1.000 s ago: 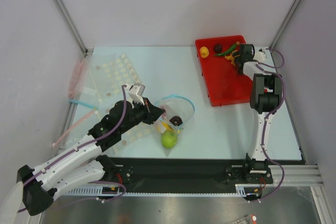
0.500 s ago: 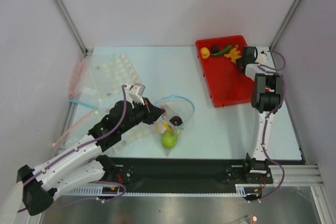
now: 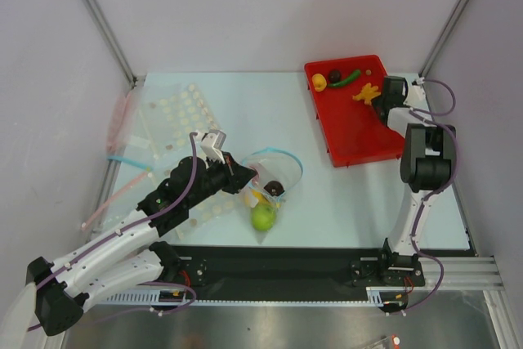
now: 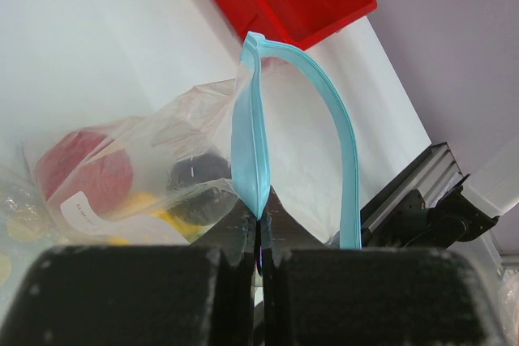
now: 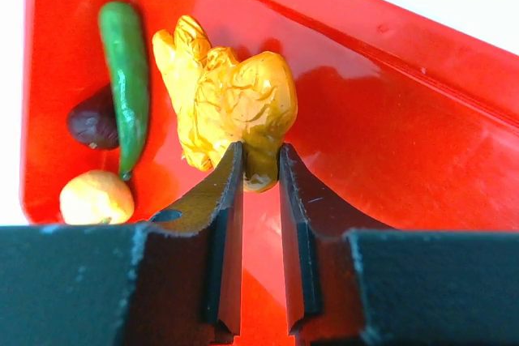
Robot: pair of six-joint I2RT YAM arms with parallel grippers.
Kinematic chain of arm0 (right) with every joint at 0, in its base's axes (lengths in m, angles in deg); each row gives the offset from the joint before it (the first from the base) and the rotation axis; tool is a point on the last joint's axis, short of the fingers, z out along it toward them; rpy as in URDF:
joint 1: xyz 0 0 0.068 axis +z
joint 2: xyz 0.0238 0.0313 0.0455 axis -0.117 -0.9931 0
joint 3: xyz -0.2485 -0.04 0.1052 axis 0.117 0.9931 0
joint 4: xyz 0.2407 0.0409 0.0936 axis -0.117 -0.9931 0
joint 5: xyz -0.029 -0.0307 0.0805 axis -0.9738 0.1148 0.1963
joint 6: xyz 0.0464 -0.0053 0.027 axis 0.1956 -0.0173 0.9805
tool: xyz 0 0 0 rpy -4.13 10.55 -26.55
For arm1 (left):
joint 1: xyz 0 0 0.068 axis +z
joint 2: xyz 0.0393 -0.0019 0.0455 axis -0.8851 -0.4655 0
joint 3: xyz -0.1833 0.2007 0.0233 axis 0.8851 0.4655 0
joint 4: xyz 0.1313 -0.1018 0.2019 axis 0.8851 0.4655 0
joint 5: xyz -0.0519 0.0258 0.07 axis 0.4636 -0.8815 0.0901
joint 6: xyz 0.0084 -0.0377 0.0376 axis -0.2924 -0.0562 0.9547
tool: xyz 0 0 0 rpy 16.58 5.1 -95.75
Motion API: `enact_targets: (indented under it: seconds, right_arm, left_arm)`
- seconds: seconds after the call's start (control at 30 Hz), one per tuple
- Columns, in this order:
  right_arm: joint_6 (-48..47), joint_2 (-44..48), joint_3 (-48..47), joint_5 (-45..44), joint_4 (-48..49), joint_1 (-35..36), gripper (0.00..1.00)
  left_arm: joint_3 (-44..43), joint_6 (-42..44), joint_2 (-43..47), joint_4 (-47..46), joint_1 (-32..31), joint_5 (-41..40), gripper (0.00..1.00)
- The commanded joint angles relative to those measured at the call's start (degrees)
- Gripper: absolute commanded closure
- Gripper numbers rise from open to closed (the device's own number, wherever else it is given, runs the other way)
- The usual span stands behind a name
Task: Place the food in the zip-top bag and seal the zipper
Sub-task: Pick up the fake vegetable from the bin, then place the fake vegetable in the zipper food storage bag.
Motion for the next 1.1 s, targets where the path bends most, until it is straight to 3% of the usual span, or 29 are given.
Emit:
enact_targets:
  seconds: [0.0,0.4,0.6,0.77,1.07]
  right_arm:
    - [-2.94,6.99,1.85,-0.68,4.15,0.21,1.00]
    - [-8.55,27.91,18.72,9.16,11.18,2.06,1.00]
    - [-15.85,41.09,24.97,23.55,12.51,3.11,1.00]
    - [-23.04,50.85,27.08,28.06,8.55,11.61,1.00]
    - [-34.13,65.71,30.07,27.27,-1.38,28.33,1.00]
  left_arm:
    - [-2.02,0.17,0.16,-0.69,-0.16,-0.42,1.00]
    - [-2.11,0.09,-0.72,-1.13,-0.16,0.36,1.00]
    - [-2.46,0.09,-1.51,-1.04,-0.16,1.24,1.00]
    - [-2.90,0.44,-1.43,-0.25,-0.16,0.63,1.00]
    - [-3.34,0.79,-1.16,0.98,-0.16,-0.43,1.00]
